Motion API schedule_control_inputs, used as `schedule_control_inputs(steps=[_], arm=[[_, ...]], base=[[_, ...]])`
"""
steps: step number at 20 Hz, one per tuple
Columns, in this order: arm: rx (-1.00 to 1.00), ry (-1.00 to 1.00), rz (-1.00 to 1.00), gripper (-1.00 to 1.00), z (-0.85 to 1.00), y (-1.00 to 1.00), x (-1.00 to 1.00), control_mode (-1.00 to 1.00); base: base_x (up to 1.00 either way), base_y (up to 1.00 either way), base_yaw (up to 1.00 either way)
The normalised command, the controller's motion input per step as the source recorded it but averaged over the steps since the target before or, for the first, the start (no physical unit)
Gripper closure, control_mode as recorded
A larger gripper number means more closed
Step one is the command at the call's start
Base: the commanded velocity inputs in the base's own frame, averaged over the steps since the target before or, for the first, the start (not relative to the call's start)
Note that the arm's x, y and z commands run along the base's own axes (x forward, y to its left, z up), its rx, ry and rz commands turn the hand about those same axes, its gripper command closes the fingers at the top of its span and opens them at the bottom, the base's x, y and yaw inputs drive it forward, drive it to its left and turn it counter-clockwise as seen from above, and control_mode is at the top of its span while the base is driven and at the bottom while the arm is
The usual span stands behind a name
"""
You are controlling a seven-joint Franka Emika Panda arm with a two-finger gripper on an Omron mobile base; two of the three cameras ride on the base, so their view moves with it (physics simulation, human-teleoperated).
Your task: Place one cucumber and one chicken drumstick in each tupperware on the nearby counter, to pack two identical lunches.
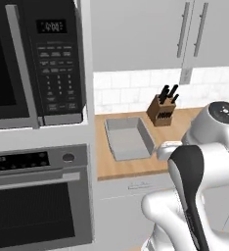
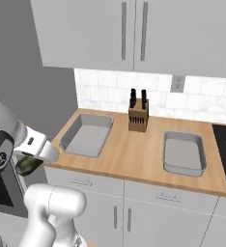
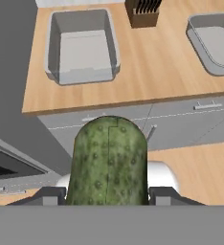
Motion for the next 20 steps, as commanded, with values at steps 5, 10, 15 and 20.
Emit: schedule_control_inputs(steps=[5, 10, 15, 20], arm=[[0.00, 0.00, 0.00, 1.00, 0.00, 0.00, 0.00, 1.00], [0.00, 0.00, 0.00, 1.00, 0.00, 0.00, 0.00, 1.00], [0.00, 0.00, 0.00, 1.00, 0.00, 0.00, 0.00, 1.00], [0.00, 0.00, 0.00, 1.00, 0.00, 0.00, 0.00, 1.00]], base=[[0.27, -0.06, 0.08], [0.44, 0.01, 0.06], [0.42, 0.00, 0.06], [0.03, 0.00, 0.00]])
